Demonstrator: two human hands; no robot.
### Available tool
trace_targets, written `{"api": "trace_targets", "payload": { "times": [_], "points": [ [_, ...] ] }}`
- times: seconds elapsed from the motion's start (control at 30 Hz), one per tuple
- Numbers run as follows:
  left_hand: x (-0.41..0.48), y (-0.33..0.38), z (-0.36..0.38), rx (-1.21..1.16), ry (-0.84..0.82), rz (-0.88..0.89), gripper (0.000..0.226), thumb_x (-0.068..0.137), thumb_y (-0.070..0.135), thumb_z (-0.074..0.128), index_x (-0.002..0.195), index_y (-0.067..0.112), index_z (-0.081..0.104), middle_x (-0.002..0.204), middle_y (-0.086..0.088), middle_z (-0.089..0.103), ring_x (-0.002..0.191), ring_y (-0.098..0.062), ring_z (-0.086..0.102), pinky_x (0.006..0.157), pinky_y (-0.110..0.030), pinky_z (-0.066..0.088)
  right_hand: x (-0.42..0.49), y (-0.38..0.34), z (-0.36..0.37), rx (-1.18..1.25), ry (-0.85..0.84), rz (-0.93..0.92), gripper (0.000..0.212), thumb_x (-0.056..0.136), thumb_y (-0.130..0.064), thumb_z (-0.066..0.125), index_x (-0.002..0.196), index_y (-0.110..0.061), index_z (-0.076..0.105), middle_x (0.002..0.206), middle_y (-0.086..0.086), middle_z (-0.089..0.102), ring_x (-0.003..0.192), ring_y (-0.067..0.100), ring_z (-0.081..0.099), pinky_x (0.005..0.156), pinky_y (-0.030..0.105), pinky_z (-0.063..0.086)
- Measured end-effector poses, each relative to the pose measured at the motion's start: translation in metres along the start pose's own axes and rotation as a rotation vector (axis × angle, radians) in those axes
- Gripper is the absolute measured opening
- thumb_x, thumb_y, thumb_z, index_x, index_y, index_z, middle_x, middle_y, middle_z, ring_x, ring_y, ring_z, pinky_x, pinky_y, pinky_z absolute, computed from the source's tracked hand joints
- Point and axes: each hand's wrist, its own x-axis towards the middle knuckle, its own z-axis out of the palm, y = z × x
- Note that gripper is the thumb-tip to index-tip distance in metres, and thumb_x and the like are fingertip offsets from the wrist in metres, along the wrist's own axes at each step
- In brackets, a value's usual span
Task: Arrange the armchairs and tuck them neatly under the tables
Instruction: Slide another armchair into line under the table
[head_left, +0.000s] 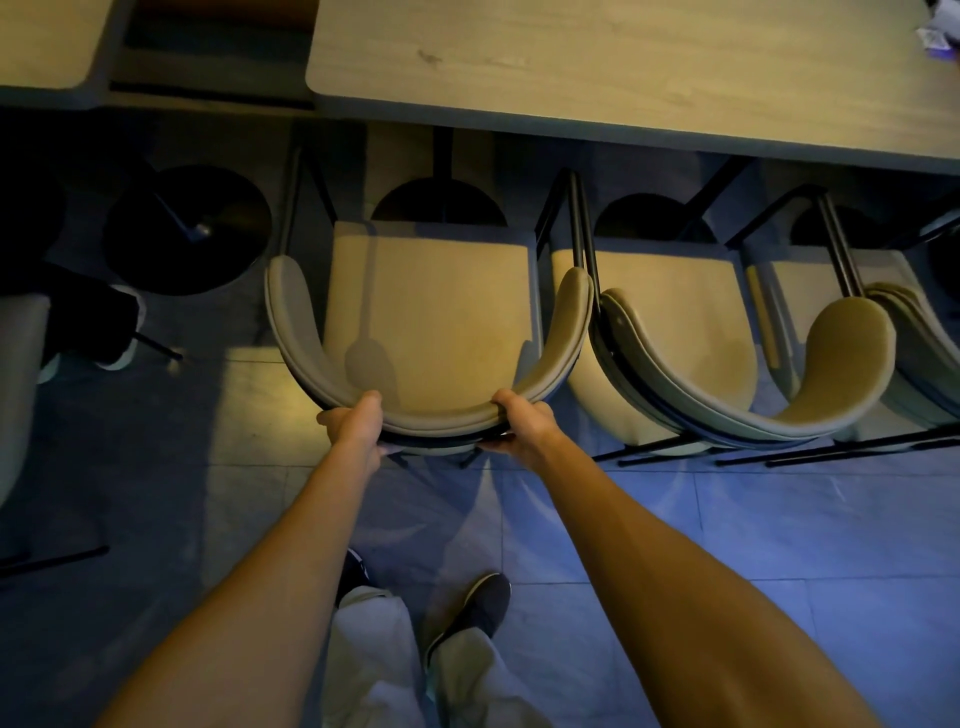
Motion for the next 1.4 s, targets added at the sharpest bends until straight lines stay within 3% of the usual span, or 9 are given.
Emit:
{"api": "trace_targets", "payload": {
  "times": [0.17,0.37,0.57,0.8,1.1,1.17,1.23,1.3,1.4],
  "points": [
    [-0.005,-0.001,0.000,0.033,-0.012,0.013,0.061,0.096,0.014,0.061,0.147,0.011,0.027,0.148,-0.016,0.041,0.129,-0.040,0.049,0.088,-0.061,0.057,0.001,-0.003,0.002,0.004,-0.001,0.028,0.039,0.092,-0.013,0.070,0.125,-0.001,0.054,0.130,0.022,0.061,0.117,0.039,0.064,0.085,0.061,0.062],
    [-0.007,-0.002,-0.001,0.045,-0.007,0.026,0.057,0.096,0.015,0.061,0.144,0.011,0.030,0.146,-0.016,0.043,0.127,-0.040,0.050,0.084,-0.057,0.059,-0.001,-0.005,0.004,0.010,0.020,0.041,0.036,0.094,-0.012,0.067,0.125,-0.001,0.052,0.129,0.023,0.061,0.118,0.041,0.063,0.087,0.062,0.061],
    [-0.010,-0.002,0.001,0.040,0.012,0.033,0.060,0.097,0.013,0.059,0.148,0.010,0.027,0.148,-0.016,0.041,0.129,-0.041,0.048,0.088,-0.059,0.058,-0.005,-0.009,0.003,0.002,0.004,0.051,0.044,0.094,-0.011,0.067,0.133,0.000,0.051,0.132,0.023,0.058,0.120,0.042,0.062,0.080,0.058,0.063],
    [-0.008,-0.005,0.002,0.045,0.040,0.047,0.062,0.096,0.014,0.059,0.149,0.009,0.027,0.147,-0.016,0.043,0.126,-0.040,0.049,0.083,-0.056,0.059,-0.003,-0.008,-0.001,0.002,-0.027,0.044,0.031,0.095,-0.010,0.066,0.120,-0.002,0.049,0.114,0.018,0.060,0.115,0.039,0.062,0.091,0.061,0.060],
    [-0.010,-0.011,-0.003,-0.032,-0.021,0.048,0.065,0.093,0.025,0.064,0.148,0.015,0.031,0.143,-0.015,0.048,0.125,-0.037,0.054,0.088,-0.054,0.059,-0.003,-0.005,-0.003,0.012,-0.045,0.026,0.037,0.095,-0.014,0.068,0.126,-0.002,0.051,0.127,0.022,0.061,0.118,0.039,0.064,0.091,0.060,0.061],
    [-0.011,-0.014,-0.007,-0.050,-0.058,0.037,0.067,0.091,0.031,0.068,0.147,0.016,0.034,0.141,-0.015,0.050,0.121,-0.036,0.057,0.082,-0.048,0.061,-0.005,-0.004,-0.003,0.002,-0.034,0.015,0.038,0.095,-0.017,0.069,0.125,-0.001,0.053,0.129,0.022,0.061,0.118,0.039,0.064,0.090,0.059,0.061],
    [-0.014,-0.018,-0.012,-0.049,-0.071,0.038,0.071,0.089,0.038,0.071,0.147,0.016,0.037,0.139,-0.014,0.052,0.117,-0.033,0.059,0.072,-0.039,0.062,-0.012,-0.003,-0.002,-0.047,-0.008,-0.012,0.028,0.095,-0.022,0.071,0.111,-0.003,0.058,0.129,0.021,0.063,0.117,0.039,0.065,0.089,0.054,0.063],
    [-0.022,-0.024,-0.016,-0.057,-0.041,0.083,0.073,0.089,0.041,0.073,0.148,0.015,0.038,0.135,-0.012,0.054,0.116,-0.030,0.060,0.072,-0.035,0.062,-0.020,-0.002,-0.004,-0.176,0.031,-0.063,0.026,0.094,-0.028,0.072,0.096,-0.006,0.060,0.125,0.021,0.066,0.114,0.038,0.068,0.089,0.050,0.064],
    [-0.049,-0.041,-0.013,0.021,0.089,0.261,0.054,0.093,0.032,0.069,0.136,0.014,0.042,0.122,-0.012,0.058,0.102,-0.026,0.063,0.078,-0.036,0.057,-0.035,-0.004,-0.015,-0.375,0.069,-0.151,0.037,0.092,-0.036,0.075,0.109,-0.006,0.063,0.119,0.016,0.067,0.110,0.033,0.069,0.080,0.041,0.064]
  ]
}}
